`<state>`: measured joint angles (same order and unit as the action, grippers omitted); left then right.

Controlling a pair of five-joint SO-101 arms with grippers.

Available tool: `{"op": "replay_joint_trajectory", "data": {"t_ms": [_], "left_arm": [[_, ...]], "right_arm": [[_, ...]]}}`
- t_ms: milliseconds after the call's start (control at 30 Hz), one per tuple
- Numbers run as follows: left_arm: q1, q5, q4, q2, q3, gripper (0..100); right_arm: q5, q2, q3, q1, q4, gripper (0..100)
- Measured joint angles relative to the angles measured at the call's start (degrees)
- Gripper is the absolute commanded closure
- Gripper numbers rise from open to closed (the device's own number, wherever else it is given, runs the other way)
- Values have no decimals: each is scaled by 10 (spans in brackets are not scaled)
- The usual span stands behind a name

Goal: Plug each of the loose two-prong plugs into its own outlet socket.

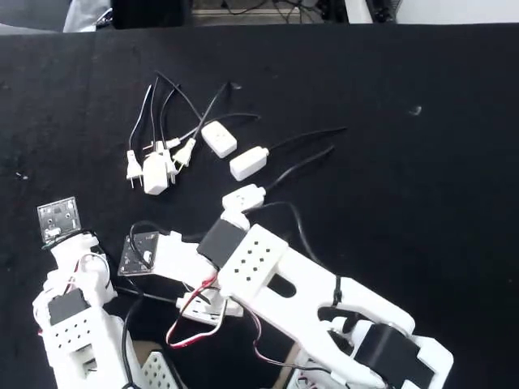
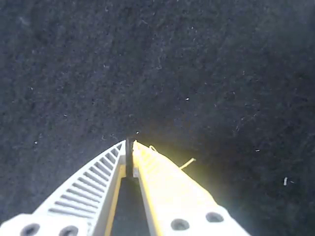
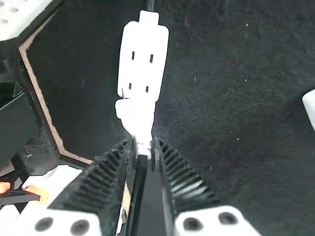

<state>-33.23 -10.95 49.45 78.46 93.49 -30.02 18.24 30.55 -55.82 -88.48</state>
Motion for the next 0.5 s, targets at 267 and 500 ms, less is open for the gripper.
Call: {"op": "replay_joint_trajectory", "data": {"t_ms": [267, 500], "left_arm": [[0, 0, 0, 0, 0, 970], [0, 0, 0, 0, 0, 970]], "right_arm": [[-1, 0, 0, 0, 0, 988], [-13, 0, 0, 18, 0, 988]]}}
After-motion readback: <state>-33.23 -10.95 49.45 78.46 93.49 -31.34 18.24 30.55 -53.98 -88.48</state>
